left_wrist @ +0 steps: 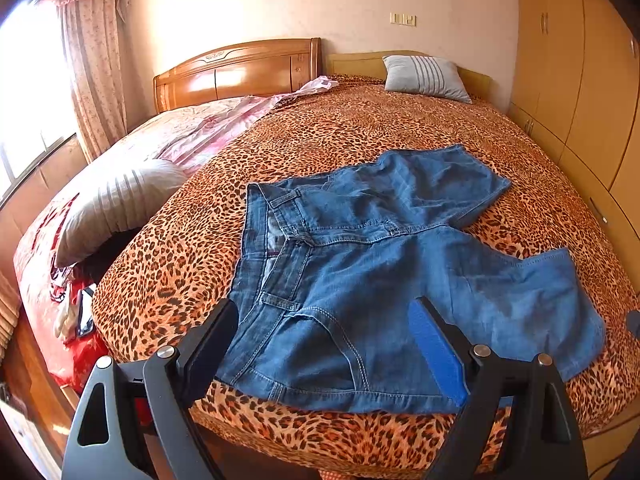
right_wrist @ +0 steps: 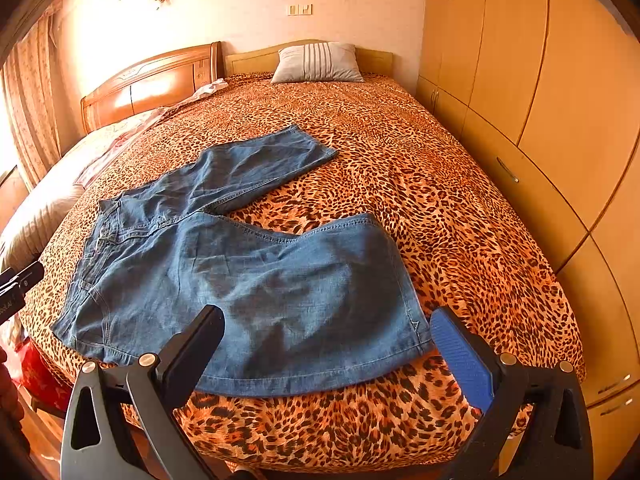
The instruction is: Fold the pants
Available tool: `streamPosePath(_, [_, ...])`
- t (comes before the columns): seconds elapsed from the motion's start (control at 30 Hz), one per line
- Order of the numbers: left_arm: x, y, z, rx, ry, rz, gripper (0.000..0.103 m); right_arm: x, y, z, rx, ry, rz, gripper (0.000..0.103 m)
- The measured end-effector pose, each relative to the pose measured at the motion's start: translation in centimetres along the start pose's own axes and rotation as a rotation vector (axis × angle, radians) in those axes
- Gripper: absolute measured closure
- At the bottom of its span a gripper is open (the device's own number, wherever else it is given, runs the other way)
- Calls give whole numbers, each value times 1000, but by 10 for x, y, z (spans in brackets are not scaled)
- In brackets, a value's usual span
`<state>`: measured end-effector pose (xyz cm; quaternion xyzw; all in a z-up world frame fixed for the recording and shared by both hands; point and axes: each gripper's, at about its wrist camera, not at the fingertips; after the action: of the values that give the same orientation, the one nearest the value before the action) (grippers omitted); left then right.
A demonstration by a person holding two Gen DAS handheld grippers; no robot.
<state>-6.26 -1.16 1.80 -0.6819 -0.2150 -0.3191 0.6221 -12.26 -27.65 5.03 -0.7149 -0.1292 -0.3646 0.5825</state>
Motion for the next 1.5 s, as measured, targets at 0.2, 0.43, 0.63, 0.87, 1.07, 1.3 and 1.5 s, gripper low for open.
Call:
streamPosePath(0.2, [1,3,1,-4,1,2,15,1,1,1,-2,0,1,0])
streamPosePath(0.43, [5,11,2,-14,0,14,15,5,6,3,-4,4,7,0])
streamPosePath(0.63, [8,15,2,-17,2,13,15,8,11,6,-9,6,10,0])
streamPosePath(0.87, [10,25,2,-16,3,26,15,10,17,10,-9,8,17,0])
streamPosePath(1.07, [13,45,8,-14,-6,89,15,11,27,10,0,15,44,0])
streamPosePath(1.3, [49,118,70,59,-80,327,15,23,88,-69,-66,217,215,0])
streamPosePath(1.5, [56,195,134,1,-308,619,16,-2,152,-122,-52,415,435,0])
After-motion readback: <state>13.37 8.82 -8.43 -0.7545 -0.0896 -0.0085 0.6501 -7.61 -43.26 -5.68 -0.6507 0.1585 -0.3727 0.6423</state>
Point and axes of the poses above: each gripper's, at about its wrist camera, not at the fingertips, and y roughly the way its jaws point, z to its left, x to its top, and after that the axes turned 5 degrees about -x, right-handed
